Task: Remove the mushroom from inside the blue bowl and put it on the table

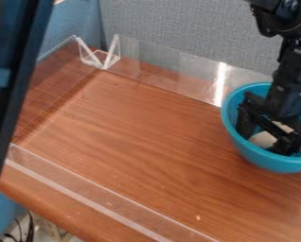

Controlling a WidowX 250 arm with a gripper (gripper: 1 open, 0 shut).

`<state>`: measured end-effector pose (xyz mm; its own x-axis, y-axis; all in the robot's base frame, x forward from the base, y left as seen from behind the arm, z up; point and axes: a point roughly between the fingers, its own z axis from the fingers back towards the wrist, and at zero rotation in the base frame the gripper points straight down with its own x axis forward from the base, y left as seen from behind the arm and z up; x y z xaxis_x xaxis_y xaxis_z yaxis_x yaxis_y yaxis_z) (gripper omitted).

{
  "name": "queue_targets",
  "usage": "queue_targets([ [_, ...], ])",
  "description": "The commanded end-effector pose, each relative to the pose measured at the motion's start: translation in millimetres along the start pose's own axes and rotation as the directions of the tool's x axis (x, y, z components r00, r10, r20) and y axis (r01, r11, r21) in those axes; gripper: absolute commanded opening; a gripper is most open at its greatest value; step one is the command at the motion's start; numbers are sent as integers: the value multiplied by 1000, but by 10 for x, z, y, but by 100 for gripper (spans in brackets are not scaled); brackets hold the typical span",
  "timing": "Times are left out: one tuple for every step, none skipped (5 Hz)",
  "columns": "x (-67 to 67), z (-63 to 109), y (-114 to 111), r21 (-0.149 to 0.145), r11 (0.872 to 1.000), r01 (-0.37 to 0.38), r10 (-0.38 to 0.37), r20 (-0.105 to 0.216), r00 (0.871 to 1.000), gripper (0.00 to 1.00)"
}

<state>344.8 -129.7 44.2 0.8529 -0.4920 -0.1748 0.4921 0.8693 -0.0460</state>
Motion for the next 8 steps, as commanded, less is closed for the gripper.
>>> queue_targets([
  [27, 137, 79, 6, 1000, -18, 17, 49, 999, 0],
  [23, 116, 97, 6, 1000, -20, 20, 43, 999, 0],
  [-9, 142, 118, 8, 1000, -15, 15, 46, 999, 0],
  [-47, 174, 141, 11, 1000, -8, 8, 50, 999, 0],
  [-83, 206, 164, 14, 1000, -1, 0, 53, 999, 0],
  [-123, 240, 190, 19, 1000, 7, -8, 57, 998, 0],
  [-160, 266, 223, 23, 1000, 11, -13, 59, 998, 0],
  [-198, 280, 269, 29, 1000, 10, -12, 58, 998, 0],
])
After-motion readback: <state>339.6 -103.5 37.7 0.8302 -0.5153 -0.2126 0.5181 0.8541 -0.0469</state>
